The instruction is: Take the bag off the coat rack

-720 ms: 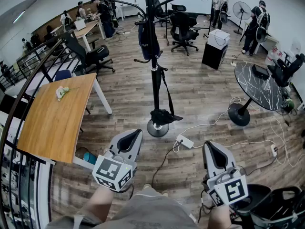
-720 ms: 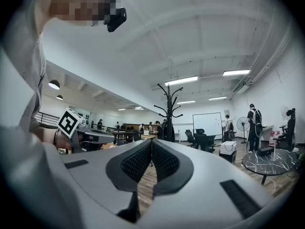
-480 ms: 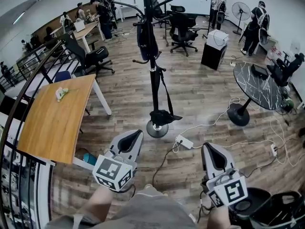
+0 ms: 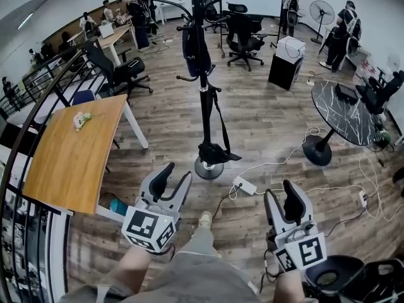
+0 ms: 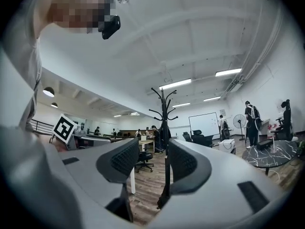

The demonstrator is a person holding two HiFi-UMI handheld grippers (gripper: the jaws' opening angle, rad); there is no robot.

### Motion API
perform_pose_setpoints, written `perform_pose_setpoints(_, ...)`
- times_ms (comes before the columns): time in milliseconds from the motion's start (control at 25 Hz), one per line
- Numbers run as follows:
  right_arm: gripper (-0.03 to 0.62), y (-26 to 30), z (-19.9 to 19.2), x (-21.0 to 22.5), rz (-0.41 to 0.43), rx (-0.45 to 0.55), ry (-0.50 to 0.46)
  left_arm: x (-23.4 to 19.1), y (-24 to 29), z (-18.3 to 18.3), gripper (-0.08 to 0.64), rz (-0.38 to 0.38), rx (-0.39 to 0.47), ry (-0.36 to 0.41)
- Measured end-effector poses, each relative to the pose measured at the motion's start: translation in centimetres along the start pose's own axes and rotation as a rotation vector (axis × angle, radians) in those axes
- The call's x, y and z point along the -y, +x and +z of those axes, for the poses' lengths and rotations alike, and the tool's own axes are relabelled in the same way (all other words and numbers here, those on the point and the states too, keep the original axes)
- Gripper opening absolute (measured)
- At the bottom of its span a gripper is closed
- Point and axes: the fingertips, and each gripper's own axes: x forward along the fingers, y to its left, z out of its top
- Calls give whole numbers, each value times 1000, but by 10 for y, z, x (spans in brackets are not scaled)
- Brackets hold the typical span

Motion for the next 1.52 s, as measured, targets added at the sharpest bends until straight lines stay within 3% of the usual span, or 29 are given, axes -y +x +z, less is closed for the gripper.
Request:
perform_pose_setpoints(240,192,26,-16,17,10,-40,-7,-15,23,-14,189,24,-22,-9)
perform_pose_setpoints(600,193,101,-49,53,29,-125,-12,-51,98,-36,189,17,-64,-33)
perform_pose_setpoints(1200,199,294,-115,111,57,-229,57,-144,261,-93,189,-44,-195,-57)
perform_pose_setpoints(1520,202,374,-161,124,72,-284,50,-183,321,-134,189,-88,-264,-31)
